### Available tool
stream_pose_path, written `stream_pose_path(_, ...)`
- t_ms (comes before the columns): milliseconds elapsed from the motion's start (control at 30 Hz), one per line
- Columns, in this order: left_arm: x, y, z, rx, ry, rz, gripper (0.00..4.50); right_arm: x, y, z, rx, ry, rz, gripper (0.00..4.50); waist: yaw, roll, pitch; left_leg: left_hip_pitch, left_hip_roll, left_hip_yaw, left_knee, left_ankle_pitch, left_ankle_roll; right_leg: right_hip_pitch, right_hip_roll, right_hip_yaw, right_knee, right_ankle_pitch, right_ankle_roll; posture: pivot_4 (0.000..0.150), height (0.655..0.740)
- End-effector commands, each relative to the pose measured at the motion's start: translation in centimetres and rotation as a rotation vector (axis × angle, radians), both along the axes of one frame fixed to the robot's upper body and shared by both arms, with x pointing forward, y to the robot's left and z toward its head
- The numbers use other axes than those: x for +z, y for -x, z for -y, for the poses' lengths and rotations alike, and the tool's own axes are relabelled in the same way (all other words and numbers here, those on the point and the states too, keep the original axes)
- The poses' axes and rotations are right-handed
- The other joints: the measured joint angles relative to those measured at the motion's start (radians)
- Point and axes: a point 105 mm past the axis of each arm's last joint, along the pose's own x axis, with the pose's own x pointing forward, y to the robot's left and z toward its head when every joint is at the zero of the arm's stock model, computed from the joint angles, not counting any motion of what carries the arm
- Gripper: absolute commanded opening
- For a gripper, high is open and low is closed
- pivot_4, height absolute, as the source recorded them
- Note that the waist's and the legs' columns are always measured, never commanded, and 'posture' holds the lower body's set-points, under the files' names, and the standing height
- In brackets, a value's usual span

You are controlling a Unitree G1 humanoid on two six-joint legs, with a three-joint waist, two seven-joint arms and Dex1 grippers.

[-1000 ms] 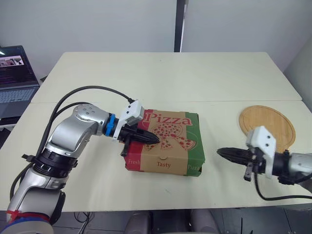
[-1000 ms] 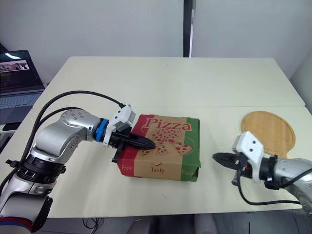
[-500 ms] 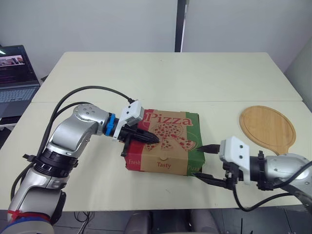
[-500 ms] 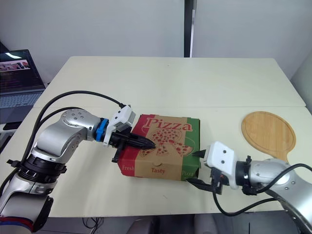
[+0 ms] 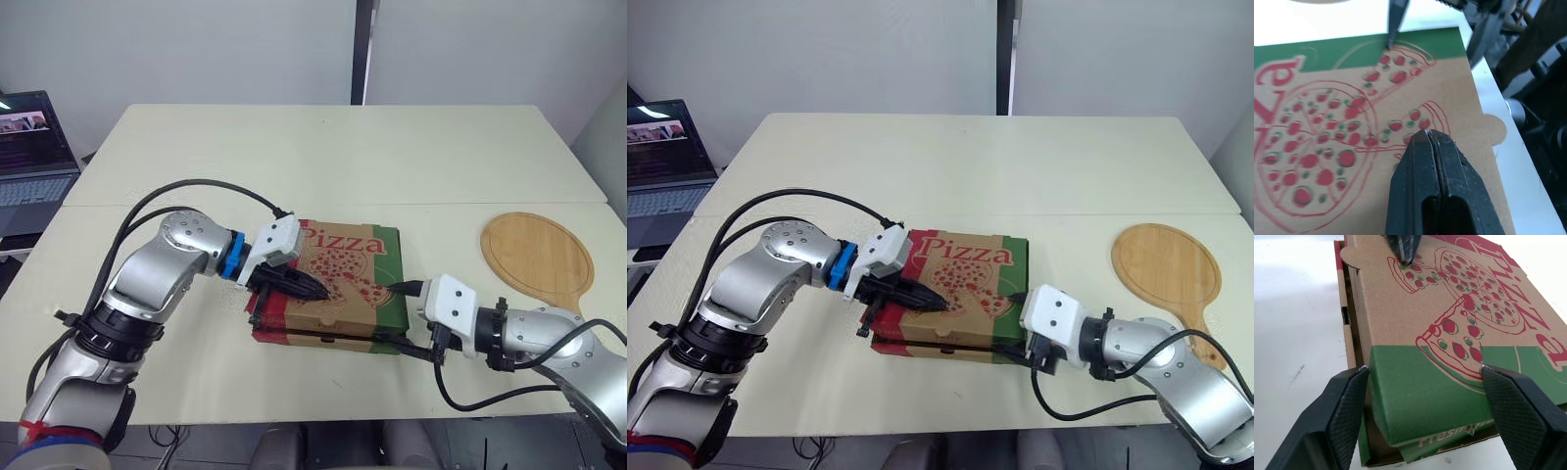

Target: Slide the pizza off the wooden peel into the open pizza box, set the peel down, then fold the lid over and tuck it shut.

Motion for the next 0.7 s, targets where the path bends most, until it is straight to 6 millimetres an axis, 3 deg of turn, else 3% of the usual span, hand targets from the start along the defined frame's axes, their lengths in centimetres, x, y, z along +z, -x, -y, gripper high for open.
stream_pose_path(33,-0.1,0.2,-0.3,-0.018,-0.027,0.036,0.00,0.5,-0.2,-0.1,-0.011,-0.005,0.051,3.90,0.000,0.000,0.000,0.000,0.000,0.000,0.000,0.000,0.000,0.000,0.000,0.000,0.000,0.000,0.000,0.150,0.7400)
stream_pose_path(200,-0.5,0.1,-0.5,-0.017,-0.040,0.033,0.00,0.2,0.4,-0.1,-0.004,-0.003,0.052,3.90,0.000,0.000,0.000,0.000,0.000,0.000,0.000,0.000,0.000,0.000,0.000,0.000,0.000,0.000,0.000,0.150,0.7400)
stream_pose_path(333,-0.8,0.0,-0.8,-0.009,-0.050,0.038,0.00,1.3,1.5,0.3,-0.007,-0.087,0.004,3.90,0.000,0.000,0.000,0.000,0.000,0.000,0.000,0.000,0.000,0.000,0.000,0.000,0.000,0.000,0.000,0.150,0.7400)
stream_pose_path(500,-0.9,-0.2,-1.0,0.006,-0.051,0.045,0.00,2.1,2.1,3.2,-0.088,-0.151,-0.110,3.90,0.002,0.000,0.000,0.000,0.000,0.000,0.000,0.000,0.000,0.001,0.000,0.000,0.000,0.000,0.000,0.150,0.7400)
stream_pose_path(600,-0.8,-0.3,-1.0,0.011,-0.048,0.049,0.00,1.3,1.5,4.9,-0.163,-0.121,-0.133,3.90,0.001,0.000,0.000,0.001,0.000,0.000,0.000,0.000,0.001,0.001,0.000,0.000,0.000,0.000,0.000,0.150,0.7400)
stream_pose_path(700,-0.8,-0.3,-0.9,0.012,-0.045,0.050,0.00,0.0,0.6,5.4,-0.188,-0.057,-0.114,3.30,0.000,0.000,0.000,0.001,0.000,0.001,0.000,0.000,0.001,0.001,0.000,0.000,0.001,0.000,0.000,0.150,0.7400)
